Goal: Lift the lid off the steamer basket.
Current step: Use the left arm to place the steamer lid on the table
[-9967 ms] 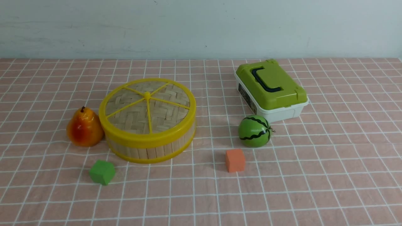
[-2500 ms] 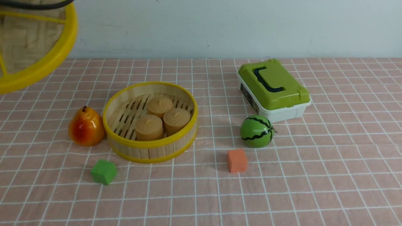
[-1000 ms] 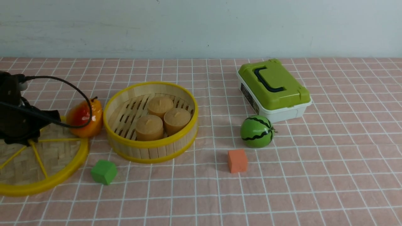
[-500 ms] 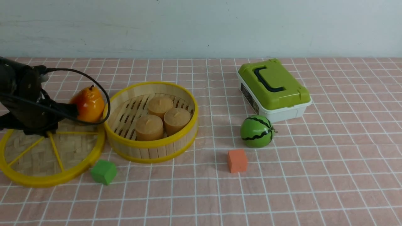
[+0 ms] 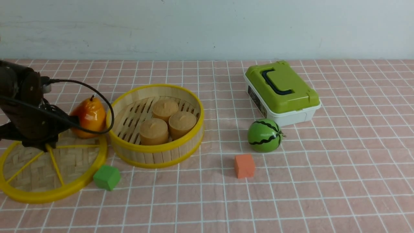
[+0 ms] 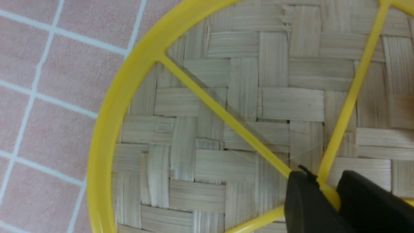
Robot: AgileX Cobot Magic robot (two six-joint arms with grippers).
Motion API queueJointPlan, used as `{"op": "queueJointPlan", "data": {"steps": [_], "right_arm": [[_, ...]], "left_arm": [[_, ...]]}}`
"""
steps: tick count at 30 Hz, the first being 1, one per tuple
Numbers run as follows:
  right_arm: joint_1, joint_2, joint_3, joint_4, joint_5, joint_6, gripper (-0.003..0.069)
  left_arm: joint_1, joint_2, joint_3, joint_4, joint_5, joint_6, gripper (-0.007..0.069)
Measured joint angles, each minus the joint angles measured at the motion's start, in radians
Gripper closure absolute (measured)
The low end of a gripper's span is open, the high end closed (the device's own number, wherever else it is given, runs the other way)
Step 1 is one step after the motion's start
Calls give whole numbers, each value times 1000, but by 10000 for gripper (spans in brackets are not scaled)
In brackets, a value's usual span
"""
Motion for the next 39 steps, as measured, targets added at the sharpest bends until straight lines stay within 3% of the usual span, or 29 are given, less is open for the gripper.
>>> {"op": "queueJointPlan", "data": {"steps": [14, 18, 22, 25, 33, 39], "right_arm": [[0, 0, 0, 0, 0, 0, 418], [0, 0, 0, 0, 0, 0, 418], [0, 0, 0, 0, 0, 0, 418], [0, 0, 0, 0, 0, 0, 418], [0, 0, 0, 0, 0, 0, 418], [0, 0, 0, 0, 0, 0, 418]], "left_arm": [[2, 2, 1, -65, -97, 14, 515], [2, 2, 2, -70, -120, 14, 427], [-2, 2, 2, -79, -140, 14, 285], [-14, 2, 2, -78, -141, 17, 237], [-40, 2, 2, -56, -139, 59, 253], [-40, 1, -13, -61, -122, 15, 260]]}}
